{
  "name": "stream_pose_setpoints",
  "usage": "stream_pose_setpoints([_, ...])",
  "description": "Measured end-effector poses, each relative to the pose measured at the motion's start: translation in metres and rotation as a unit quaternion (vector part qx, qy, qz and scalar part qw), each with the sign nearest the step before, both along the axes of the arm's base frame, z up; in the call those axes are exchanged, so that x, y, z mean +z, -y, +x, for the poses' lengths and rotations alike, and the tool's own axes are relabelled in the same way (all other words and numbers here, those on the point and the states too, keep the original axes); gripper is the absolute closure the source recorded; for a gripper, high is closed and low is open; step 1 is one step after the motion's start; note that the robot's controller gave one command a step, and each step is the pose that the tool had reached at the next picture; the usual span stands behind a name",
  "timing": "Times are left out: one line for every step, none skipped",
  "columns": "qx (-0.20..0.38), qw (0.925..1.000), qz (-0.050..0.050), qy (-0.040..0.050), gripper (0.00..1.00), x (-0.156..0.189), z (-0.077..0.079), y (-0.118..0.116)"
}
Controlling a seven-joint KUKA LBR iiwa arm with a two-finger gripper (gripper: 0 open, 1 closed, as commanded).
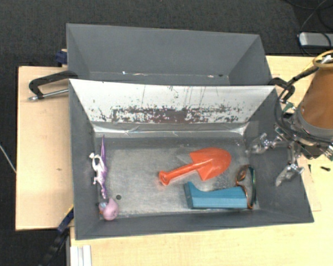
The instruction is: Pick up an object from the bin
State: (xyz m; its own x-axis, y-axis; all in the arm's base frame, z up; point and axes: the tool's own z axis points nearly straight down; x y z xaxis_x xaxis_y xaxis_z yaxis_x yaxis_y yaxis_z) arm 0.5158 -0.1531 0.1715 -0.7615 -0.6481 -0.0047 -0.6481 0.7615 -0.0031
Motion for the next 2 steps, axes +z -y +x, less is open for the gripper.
stream_pose_setpoints([0.146, 0.9893, 0.000, -0.0020, 1.00, -0.0624, 0.0116, -0.0542])
stream_pose_setpoints([0.146, 0.9893, 0.000, -0.0019, 1.00, -0.0624, 0.0116, -0.0542])
